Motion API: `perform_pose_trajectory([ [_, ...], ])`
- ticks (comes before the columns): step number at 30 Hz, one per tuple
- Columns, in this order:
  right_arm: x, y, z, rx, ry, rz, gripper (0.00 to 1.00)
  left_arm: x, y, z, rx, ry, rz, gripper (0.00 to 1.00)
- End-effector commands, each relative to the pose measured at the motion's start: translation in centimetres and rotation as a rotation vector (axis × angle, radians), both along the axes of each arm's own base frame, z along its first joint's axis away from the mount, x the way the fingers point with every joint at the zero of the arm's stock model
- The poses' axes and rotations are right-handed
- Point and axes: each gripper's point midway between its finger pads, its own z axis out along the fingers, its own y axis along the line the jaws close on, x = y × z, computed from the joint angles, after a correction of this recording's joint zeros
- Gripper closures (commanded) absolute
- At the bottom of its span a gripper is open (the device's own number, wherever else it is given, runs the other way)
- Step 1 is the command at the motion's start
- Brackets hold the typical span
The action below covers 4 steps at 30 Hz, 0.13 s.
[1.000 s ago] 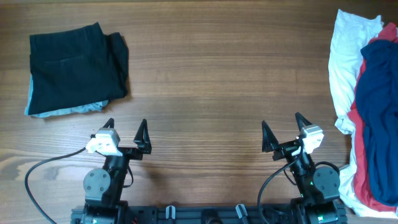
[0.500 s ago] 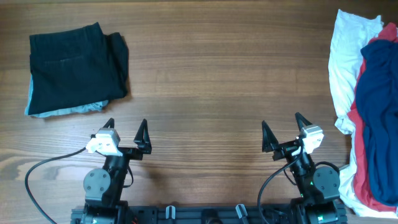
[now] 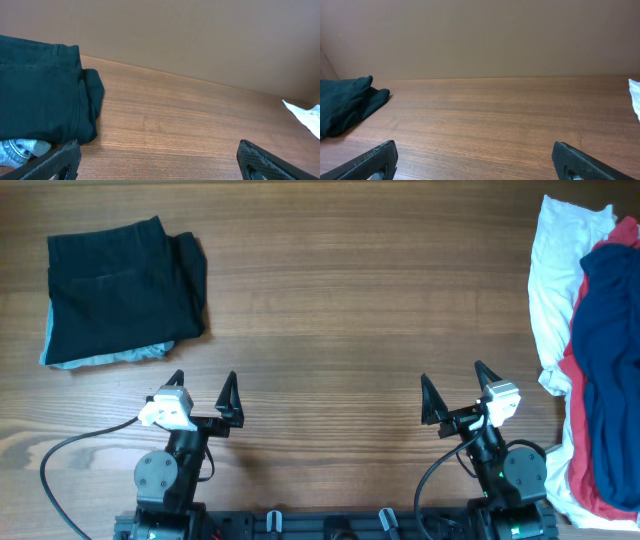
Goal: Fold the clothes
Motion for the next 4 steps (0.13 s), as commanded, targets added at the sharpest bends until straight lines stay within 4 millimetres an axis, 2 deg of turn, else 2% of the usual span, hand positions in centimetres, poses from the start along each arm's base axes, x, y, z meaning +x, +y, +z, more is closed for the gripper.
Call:
perform_pose_trajectory([
  [1,-0.11,0.17,0.60,0.010,-0.014,0.013,0.00,-0.07,-0.16,-0.02,-0.007,-0.002,-0.012,0.00],
  [4,-0.11,0.17,0.60,0.010,-0.014,0.013,0.00,-0.07,-0.16,-0.02,-0.007,-0.002,-0.012,0.00],
])
